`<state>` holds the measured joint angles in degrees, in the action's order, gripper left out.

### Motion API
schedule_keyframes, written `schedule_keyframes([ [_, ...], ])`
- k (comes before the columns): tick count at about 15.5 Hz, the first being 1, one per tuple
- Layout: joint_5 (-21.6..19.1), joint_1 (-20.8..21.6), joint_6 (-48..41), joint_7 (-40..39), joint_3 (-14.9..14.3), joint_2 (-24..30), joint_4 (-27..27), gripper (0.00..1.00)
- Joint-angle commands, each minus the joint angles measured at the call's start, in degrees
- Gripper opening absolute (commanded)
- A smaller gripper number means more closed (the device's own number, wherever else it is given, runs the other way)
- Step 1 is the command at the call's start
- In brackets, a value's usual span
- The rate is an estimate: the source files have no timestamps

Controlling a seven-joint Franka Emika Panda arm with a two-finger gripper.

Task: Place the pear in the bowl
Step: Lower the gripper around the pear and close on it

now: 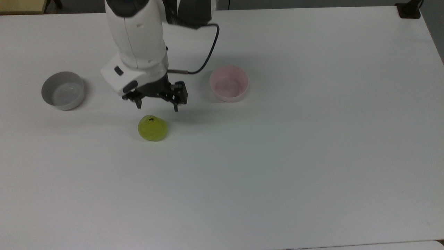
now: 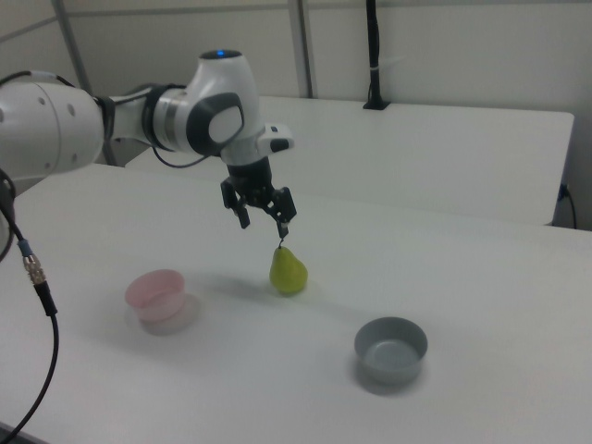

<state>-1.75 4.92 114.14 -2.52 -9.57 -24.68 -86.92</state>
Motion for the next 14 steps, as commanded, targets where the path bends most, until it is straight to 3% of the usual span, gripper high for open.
schedule_keyframes([
  [1,0.7,0.79,3.19,-2.14,-1.15,-2.91,0.52,1.0],
  [11,3.25,0.44,6.61,-6.27,-2.82,-7.84,-0.97,1.0],
  [12,3.25,0.53,6.97,-6.36,-2.91,-7.84,-0.97,0.95],
  [13,3.25,0.62,6.98,-6.27,-2.91,-7.84,-0.97,0.84],
  [14,3.16,0.7,6.98,-6.01,-2.91,-7.75,-0.89,0.64],
])
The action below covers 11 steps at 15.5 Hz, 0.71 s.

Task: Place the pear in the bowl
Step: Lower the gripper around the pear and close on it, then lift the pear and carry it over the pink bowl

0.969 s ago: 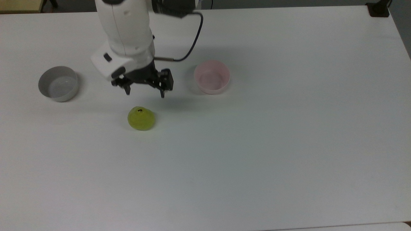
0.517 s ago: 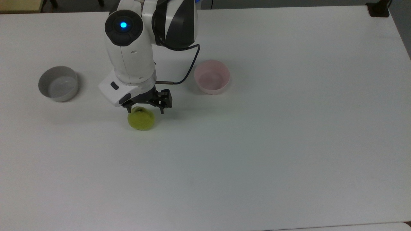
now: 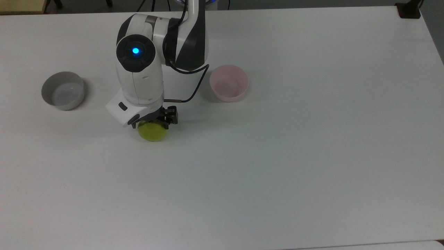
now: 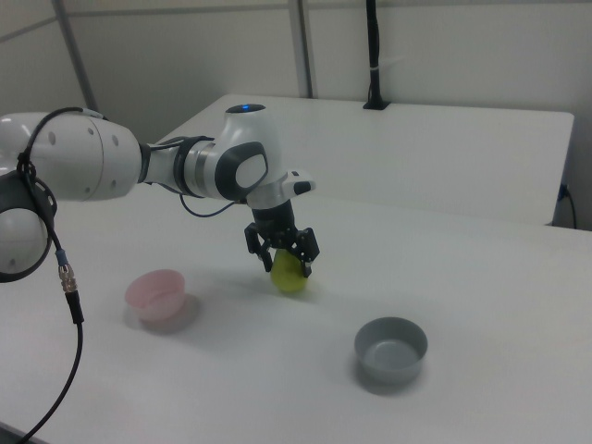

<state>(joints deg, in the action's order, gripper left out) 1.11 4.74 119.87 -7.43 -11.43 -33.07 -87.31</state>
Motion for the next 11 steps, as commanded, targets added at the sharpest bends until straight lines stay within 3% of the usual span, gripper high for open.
schedule_keyframes([
  [1,-0.05,0.88,1.24,-0.66,-1.05,0.9,-0.4,0.45],
  [2,-0.23,1.06,1.06,-0.66,-1.05,1.34,-0.23,0.28],
  [3,-0.32,1.15,0.89,-0.66,-1.05,2.3,-0.23,0.25],
  [6,-0.58,1.15,0.01,-0.83,-0.96,5.55,-0.49,0.2],
  [11,-1.37,1.06,-5.43,-0.83,-0.87,14.07,-1.37,0.2],
])
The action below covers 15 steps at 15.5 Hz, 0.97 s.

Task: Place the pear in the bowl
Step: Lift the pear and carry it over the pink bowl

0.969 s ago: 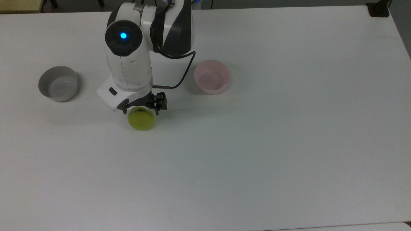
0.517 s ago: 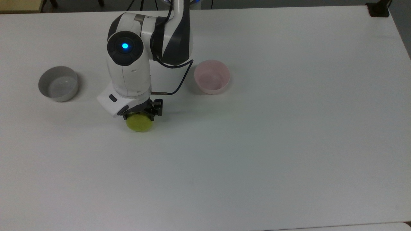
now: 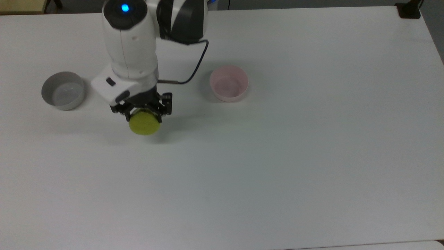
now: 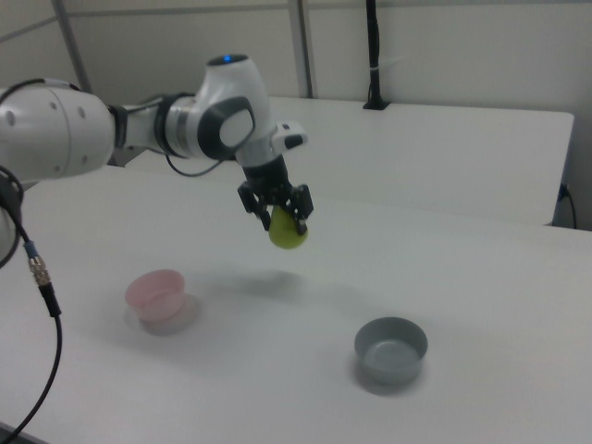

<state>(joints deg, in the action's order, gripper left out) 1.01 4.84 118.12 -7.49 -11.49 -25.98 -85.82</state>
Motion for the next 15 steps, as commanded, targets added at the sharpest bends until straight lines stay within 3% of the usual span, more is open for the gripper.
schedule_keyframes([
  [1,-1.53,1.4,-4.47,-0.77,-0.81,8.57,-3.64,0.2],
  [8,-1.62,13.78,-11.33,2.21,-0.73,16.66,-11.73,0.21],
  [15,-1.62,21.18,-16.07,3.18,-0.9,16.93,-13.75,0.21],
])
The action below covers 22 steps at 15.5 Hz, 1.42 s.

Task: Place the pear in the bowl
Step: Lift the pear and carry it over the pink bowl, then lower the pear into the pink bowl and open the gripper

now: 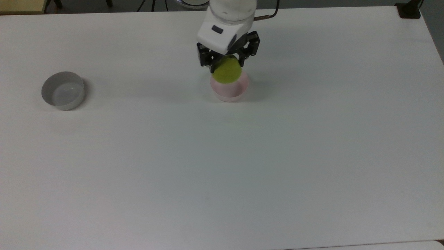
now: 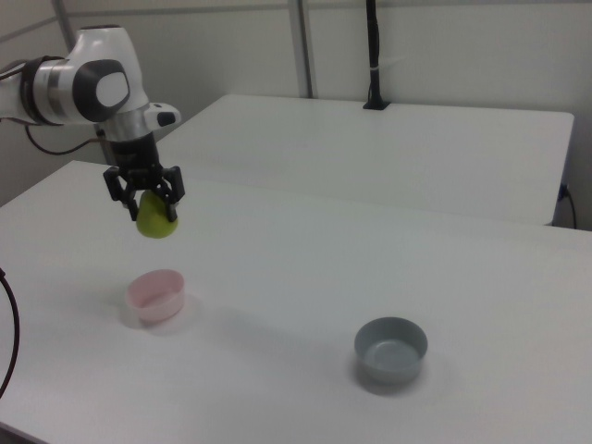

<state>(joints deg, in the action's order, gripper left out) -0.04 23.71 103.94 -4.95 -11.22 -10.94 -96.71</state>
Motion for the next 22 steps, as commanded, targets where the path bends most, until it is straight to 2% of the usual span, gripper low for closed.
schedule_keyframes([
  [1,-0.49,2.31,-1.82,0.55,-1.09,1.62,-3.65,0.21],
  [6,-0.31,2.83,-1.2,0.64,-0.74,-4.87,-4.45,0.21],
  [11,0.13,2.66,-1.02,0.11,-0.74,-7.6,-4.54,0.22],
  [13,0.13,2.48,-0.94,0.11,-0.74,-7.87,-4.54,0.35],
  [14,0.13,2.4,-0.94,0.2,-0.74,-7.87,-4.45,0.5],
  [16,0.13,2.31,-0.94,0.55,-0.74,-7.87,-4.28,0.97],
  [17,0.04,2.31,-0.94,0.55,-0.74,-7.79,-4.19,1.0],
  [22,-0.22,2.13,-1.55,0.64,-0.74,-7.0,-3.4,1.0],
])
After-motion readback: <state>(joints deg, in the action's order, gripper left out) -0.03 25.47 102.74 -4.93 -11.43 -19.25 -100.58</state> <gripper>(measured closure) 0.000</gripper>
